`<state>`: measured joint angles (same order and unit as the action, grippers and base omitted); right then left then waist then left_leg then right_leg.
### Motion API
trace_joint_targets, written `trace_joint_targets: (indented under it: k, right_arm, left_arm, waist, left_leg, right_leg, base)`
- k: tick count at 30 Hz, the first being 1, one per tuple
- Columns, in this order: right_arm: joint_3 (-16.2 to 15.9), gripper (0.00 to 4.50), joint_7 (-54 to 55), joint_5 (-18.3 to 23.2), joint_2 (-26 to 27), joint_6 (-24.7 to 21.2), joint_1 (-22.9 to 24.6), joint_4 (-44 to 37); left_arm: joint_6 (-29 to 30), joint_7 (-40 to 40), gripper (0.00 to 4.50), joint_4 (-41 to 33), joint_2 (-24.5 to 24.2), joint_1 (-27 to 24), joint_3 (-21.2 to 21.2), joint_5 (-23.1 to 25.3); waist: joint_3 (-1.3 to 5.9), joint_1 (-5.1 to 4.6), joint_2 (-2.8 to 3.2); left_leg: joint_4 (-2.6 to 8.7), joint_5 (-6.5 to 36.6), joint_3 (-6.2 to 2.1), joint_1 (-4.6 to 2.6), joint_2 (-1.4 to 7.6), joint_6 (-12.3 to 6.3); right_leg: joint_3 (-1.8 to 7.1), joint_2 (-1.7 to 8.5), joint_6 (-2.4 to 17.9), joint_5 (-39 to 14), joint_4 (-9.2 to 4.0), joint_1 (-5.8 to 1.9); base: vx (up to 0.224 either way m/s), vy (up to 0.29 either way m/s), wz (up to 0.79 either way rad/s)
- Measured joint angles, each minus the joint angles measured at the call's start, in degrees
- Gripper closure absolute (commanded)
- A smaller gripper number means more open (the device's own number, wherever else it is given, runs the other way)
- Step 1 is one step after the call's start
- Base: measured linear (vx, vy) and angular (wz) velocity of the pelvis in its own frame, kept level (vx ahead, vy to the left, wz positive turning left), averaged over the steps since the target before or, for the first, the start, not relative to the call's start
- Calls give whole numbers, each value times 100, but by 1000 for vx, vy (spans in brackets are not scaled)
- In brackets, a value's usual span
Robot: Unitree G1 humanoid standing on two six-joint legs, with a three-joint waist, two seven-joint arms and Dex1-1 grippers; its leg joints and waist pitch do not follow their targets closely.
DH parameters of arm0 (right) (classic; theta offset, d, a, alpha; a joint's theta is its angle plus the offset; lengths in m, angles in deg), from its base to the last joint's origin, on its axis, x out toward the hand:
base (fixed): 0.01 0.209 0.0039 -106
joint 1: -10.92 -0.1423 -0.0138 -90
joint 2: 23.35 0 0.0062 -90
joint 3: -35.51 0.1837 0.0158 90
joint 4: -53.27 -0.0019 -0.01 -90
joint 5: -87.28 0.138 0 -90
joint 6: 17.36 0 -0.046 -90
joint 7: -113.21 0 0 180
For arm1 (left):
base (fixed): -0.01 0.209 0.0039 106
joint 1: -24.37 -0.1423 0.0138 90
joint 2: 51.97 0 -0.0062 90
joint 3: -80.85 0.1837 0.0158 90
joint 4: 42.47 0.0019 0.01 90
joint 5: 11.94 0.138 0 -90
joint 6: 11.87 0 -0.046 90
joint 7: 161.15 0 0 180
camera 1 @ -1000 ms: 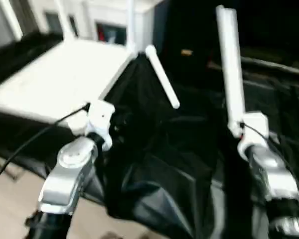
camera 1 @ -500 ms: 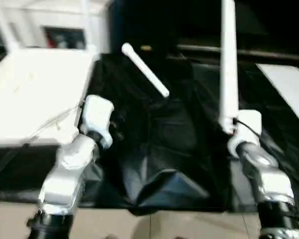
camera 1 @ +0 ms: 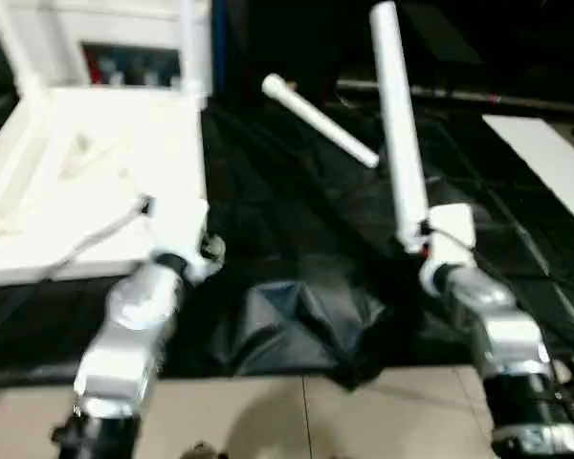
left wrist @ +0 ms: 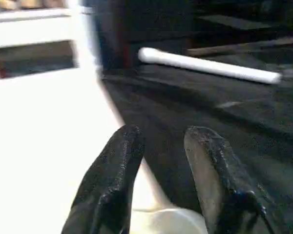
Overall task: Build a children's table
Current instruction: Pick table leg
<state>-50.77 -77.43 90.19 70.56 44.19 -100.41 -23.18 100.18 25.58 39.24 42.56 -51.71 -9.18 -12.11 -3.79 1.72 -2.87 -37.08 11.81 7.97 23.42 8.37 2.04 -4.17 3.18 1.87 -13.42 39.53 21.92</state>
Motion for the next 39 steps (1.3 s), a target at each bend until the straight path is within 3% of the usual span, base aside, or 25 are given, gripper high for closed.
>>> trace_joint_targets:
  k: [1, 2, 3, 4, 5, 6, 8, 10, 12, 14, 17, 29, 31, 34, 35, 37, 38, 39]
  right_arm:
    - [2, 176, 6, -3, -13, 0, -16, -4]
    - [2, 176, 7, -3, -27, 0, -50, -20]
    - [-5, 176, 7, -7, -31, 1, -90, -43]
    - [-25, 176, 7, -10, -42, 3, -102, -103]
    - [-32, 176, 7, -11, -52, 17, -106, -174]
    - [-31, 176, 8, -15, -67, 30, -100, -181]
    - [32, 176, 14, -30, -220, 3, 39, -154]
    - [104, 176, 28, -43, -264, -12, 80, -147]
    - [129, 176, 48, -44, -256, -12, 80, -147]
    - [77, 176, 44, -67, -249, -12, 79, -158]
    - [13, 176, 40, -85, -226, -13, 81, -176]
    - [16, 176, 46, -70, -181, -21, 84, -267]
    - [21, 176, 50, -52, -146, -20, 84, -267]
    - [-19, 176, 37, -55, -140, -16, 85, -297]
    - [-57, 176, 27, -73, -143, -13, 92, -350]
    - [-95, 176, 23, -98, -160, -3, 99, -406]
    - [-122, 176, 22, -114, -156, -1, 99, -426]
    - [-133, 176, 22, -126, -153, -1, 98, -434]
  left_arm:
    - [-3, -33, 261, 13, 1, 28, -24, 24]
    - [-11, -72, 261, 16, 13, 38, -13, 59]
    - [-21, -87, 261, 24, 31, 40, -13, 72]
    - [-23, -111, 261, 49, 74, 42, -15, 96]
    - [-22, -139, 261, 70, 136, 48, -11, 103]
    - [-17, -154, 261, 90, 173, 48, 1, 107]
    - [-26, -178, 261, 111, 309, 86, 141, 102]
    - [-59, -178, 261, 118, 314, 101, 209, 99]
    - [-67, -178, 261, 137, 271, 142, 210, 114]
    - [-71, -178, 261, 143, 247, 146, 213, 167]
    - [-108, -181, 261, 138, 304, 149, 210, 211]
    - [-110, -106, 261, 131, 418, 145, 180, -18]
    - [-110, -70, 261, 129, 446, 145, 136, -66]
    - [-119, -64, 261, 128, 441, 155, 99, -122]
    - [-122, -59, 261, 129, 442, 160, 104, -128]
    - [-131, 0, 261, 125, 454, 213, 133, -142]
    - [-137, 15, 261, 125, 454, 224, 138, -142]
    - [-142, 29, 261, 125, 453, 229, 139, -143]
  waist:
    - [12, 8, -11]
    - [35, 27, -5]
    - [35, 48, -4]
    - [50, 60, -29]
    - [87, 63, -91]
    - [84, 78, -97]
    - [87, 223, -100]
    - [92, 263, -65]
    - [87, 252, -47]
    - [81, 230, -42]
    - [80, 176, -41]
    - [81, 195, -44]
    - [79, 192, -45]
    - [65, 179, -36]
    - [41, 178, 0]
    - [11, 131, 43]
    - [-15, 112, 86]
    - [-25, 109, 112]
  left_leg:
    - [61, -24, 0, 21, 36, 34]
    - [182, -133, 2, 64, 101, 13]
    - [281, -248, 4, 82, 124, -63]
    - [323, -332, 5, 107, 132, -90]
    - [320, -379, 35, 164, 122, -58]
    - [336, -387, 47, 184, 127, -53]
    - [396, -344, 66, 160, 133, -51]
    - [456, -379, 58, 149, 171, 4]
    - [453, -450, 48, 130, 242, 113]
    - [444, -462, 50, 89, 265, 132]
    - [436, -461, 79, 61, 262, 131]
    - [429, -454, 188, 41, 265, 100]
    - [430, -448, 204, 15, 264, 93]
    - [441, -428, 216, -75, 260, 75]
    - [457, -412, 138, -71, 234, 65]
    - [459, -360, 14, -85, 227, 22]
    - [433, -313, -47, -75, 226, 14]
    - [409, -306, -86, -72, 232, 7]
  right_leg:
    - [-35, -18, -2, -1, 151, -8]
    - [-86, -47, -3, -3, 186, -21]
    - [-106, -50, 0, -2, 122, -43]
    - [-98, -21, 3, -1, -22, -101]
    - [-11, 34, -224, -196, -271, -160]
    - [6, 29, -253, -166, -227, -116]
    - [17, 27, -246, -119, -226, -22]
    - [-32, 19, -223, -71, -221, 28]
    - [-126, 14, -178, -26, -236, 42]
    - [-145, 14, -168, -16, -259, 29]
    - [-120, 21, -166, -10, -284, 2]
    - [-10, 21, -148, 83, -358, 10]
    - [13, 20, -157, 82, -358, 5]
    - [24, 19, -215, 46, -383, -62]
    - [-78, 47, -222, 42, -452, -176]
    - [-365, 143, -245, 22, -600, -347]
    - [-552, 199, -257, 14, -690, -484]
    - [-640, 221, -263, 10, -732, -558]
  base:
    - [-96, 31, 11]
    - [-100, -47, 12]
    - [-108, -85, 1]
    - [-108, -85, 1]
    - [-110, -134, -10]
    - [-108, -155, -15]
    - [-105, -142, -19]
    - [-78, -98, -30]
    - [-50, -34, -26]
    - [-21, -7, -11]
    - [0, 0, 0]
    - [0, 0, 0]
    - [0, 0, 0]
    - [0, 0, 0]
    - [0, 0, 0]
    - [12, 27, 30]
    - [56, 47, 40]
    - [64, 44, 42]
